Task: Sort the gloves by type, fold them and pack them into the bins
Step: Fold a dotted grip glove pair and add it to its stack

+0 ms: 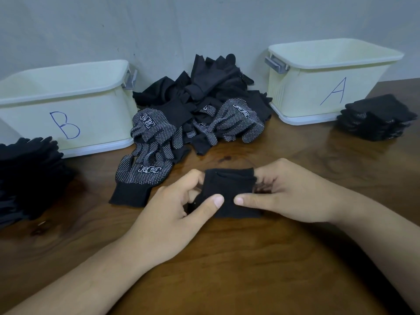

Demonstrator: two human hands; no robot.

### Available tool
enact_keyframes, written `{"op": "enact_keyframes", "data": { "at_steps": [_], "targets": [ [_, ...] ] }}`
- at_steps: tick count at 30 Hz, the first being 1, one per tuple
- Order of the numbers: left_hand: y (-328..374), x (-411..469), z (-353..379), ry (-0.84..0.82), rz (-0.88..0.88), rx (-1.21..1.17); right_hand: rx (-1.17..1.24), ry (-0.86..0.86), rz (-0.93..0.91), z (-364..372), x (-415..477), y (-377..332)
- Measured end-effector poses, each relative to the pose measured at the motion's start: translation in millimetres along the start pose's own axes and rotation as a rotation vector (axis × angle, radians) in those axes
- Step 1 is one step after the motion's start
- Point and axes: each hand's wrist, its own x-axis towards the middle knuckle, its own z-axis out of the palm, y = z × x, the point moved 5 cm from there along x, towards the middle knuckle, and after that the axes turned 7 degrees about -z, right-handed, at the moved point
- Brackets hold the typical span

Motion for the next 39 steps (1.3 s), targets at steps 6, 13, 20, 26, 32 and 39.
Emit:
{"op": "enact_keyframes", "data": {
  "at_steps": [6, 13, 20, 26, 32, 39],
  "targets": [
    [-3.3, 3.2, 1.0, 0.016, -0.093, -0.073, 0.016, 0.090, 0.077, 1.2, 6.2, 7.0],
    [-18.6, 11.1, 2.9, 0.177, -0.107, 0.145, -0.115, 0.202, 0.199, 1.4, 9.7, 5.4],
    [-18.3, 13.6, 7.0, 0.157, 0.092, 0.447, -0.467, 0.346, 0.189, -4.9, 7.8, 6.0],
    [-18.2, 11.9, 13.8, 0.038, 0.070, 0.609, -0.690, 0.140, -0.268, 15.7, 16.0, -8.8],
    [-13.1, 7.3, 7.6, 0.014, 0.154, 0.635, -0.614, 0.069, -0.159, 15.7, 13.2, 1.2],
    [-5.1, 11.5, 7.5, 0.061, 0.345, 0.794, -0.593, -0.002, -0.091, 15.6, 10.3, -7.1]
  ]
}}
